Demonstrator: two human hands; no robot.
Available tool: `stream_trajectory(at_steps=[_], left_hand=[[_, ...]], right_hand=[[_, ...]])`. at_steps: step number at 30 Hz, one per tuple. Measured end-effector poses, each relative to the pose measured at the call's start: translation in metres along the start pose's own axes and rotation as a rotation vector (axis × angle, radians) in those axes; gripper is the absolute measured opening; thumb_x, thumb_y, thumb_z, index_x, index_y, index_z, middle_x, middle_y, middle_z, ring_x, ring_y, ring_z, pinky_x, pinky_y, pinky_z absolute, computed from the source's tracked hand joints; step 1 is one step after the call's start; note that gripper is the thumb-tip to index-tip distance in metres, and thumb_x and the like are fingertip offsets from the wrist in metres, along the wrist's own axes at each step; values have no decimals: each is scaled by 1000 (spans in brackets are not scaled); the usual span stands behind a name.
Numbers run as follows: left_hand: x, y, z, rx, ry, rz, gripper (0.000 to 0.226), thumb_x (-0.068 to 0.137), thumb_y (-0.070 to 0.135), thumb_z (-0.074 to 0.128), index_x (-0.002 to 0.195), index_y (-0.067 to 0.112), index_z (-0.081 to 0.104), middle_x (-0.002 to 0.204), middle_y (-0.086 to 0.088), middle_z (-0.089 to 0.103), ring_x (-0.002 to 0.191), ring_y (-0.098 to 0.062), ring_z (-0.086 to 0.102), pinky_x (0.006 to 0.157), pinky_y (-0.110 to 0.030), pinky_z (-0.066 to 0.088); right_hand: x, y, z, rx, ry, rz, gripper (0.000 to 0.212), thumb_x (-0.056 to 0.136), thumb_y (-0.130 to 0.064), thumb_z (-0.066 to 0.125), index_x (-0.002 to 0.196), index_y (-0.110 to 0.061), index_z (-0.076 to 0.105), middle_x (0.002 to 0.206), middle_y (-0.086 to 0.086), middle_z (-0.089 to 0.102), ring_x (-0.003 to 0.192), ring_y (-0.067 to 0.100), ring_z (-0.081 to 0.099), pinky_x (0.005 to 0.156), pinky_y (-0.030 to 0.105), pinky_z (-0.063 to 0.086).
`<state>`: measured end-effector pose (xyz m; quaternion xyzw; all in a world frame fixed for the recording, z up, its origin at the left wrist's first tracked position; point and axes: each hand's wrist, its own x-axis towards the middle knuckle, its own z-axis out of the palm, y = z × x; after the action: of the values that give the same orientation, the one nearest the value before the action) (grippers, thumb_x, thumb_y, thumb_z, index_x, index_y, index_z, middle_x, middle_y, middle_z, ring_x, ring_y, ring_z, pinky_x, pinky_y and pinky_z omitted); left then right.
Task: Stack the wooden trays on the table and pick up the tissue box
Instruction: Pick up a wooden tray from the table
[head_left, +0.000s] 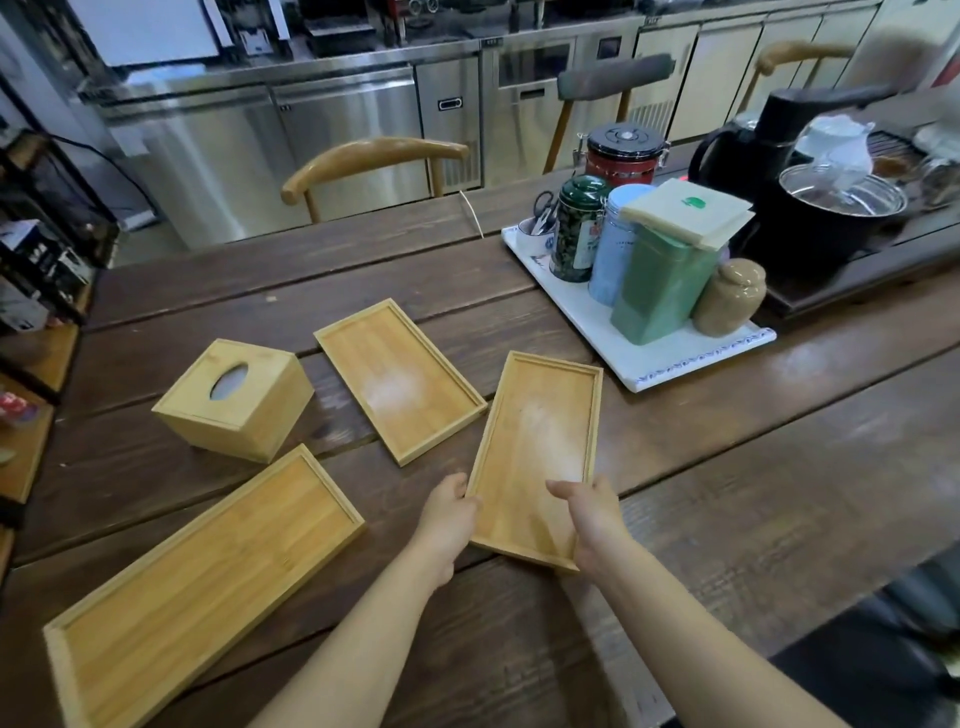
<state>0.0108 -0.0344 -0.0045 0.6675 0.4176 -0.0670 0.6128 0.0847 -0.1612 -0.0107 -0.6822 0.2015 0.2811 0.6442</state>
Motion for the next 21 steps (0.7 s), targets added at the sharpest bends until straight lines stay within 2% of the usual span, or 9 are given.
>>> stream_trajectory(at_steps=[4,7,10,13,15,17,20,21], left_hand=[[3,1,5,-73,13,-65,51,92,5,55,141,4,40,141,-11,50,126,-24,49,106,-36,40],[1,6,15,-34,-18,-22,49,91,4,56,139,6,43,139,-9,52,120,-19,51,99,-30,40],[0,10,29,108,-69,94,59,89,8,62,142,13,38,145,-4,46,131,-19,43,104,-31,37],[3,13,44,283,-69,167,78,84,17,69,148,18,25,156,-1,26,143,-19,26,114,-34,24],[10,20,48,185,-37,138,77,84,14,69,147,20,27,154,0,29,139,-17,30,113,-35,27],[18,32,46,-64,1,66,69,84,6,68,143,18,35,147,-1,42,128,-15,42,107,-34,35],[32,49,42,-240,19,2,59,86,-2,62,140,11,41,143,-6,48,131,-18,43,102,-32,37],[37,54,42,-248,15,1,58,86,-3,61,140,10,42,143,-6,48,132,-19,42,101,-31,36]], right_hand=[[9,-14,-10,-3,36,39,42,84,-3,56,125,-4,47,128,5,52,121,34,46,106,46,37],[19,-27,-18,-62,17,9,41,85,-3,54,126,-3,49,125,10,55,114,29,48,102,41,38],[25,-44,-20,-114,-25,-47,42,89,-2,51,130,-1,45,111,7,49,111,29,47,95,37,36],[40,-53,-18,-173,-75,-91,40,88,-3,52,127,-3,47,119,6,55,104,26,49,86,31,39],[52,-62,-17,-184,-77,-77,48,86,-5,54,133,-3,41,127,9,52,117,30,47,90,34,39],[64,-73,-19,-133,-84,-23,54,85,-8,56,136,-4,39,139,11,44,131,32,38,102,39,33],[78,-92,-17,-17,-131,80,40,81,-10,59,120,-8,52,135,9,45,126,34,42,108,45,36],[82,-99,-16,-23,-143,81,42,80,-11,61,120,-7,52,137,11,46,124,33,44,107,48,38]])
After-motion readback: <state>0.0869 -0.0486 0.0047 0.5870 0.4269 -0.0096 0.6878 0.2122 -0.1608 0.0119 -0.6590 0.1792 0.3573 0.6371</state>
